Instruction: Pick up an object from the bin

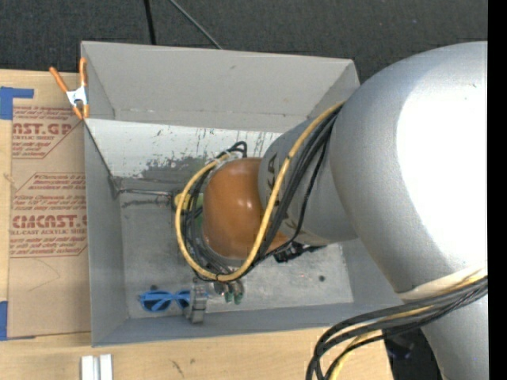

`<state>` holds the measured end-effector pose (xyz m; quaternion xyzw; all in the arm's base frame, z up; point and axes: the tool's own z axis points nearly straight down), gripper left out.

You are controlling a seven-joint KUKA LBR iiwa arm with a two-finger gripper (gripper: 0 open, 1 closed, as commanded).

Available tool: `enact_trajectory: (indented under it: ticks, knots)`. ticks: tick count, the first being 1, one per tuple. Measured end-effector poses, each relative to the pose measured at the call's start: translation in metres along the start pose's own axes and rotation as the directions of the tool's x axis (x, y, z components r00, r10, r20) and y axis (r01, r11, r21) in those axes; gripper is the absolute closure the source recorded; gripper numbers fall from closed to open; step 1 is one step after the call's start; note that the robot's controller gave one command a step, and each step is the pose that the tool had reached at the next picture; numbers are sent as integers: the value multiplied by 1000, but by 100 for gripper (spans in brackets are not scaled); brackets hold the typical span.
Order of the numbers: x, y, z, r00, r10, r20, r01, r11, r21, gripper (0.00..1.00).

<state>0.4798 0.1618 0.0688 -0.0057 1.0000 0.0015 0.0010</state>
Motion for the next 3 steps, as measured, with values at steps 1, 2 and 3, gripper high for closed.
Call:
enact_trajectory:
  ticks: [1,2,3]
  knots:
    - [0,-1,-3,1000,1,-1,-1,1000,1,100]
    - [-15,24,-126,992,124,6,-124,992,-2,100]
    - [-14,6,-178,977,-213,3,213,977,2,100]
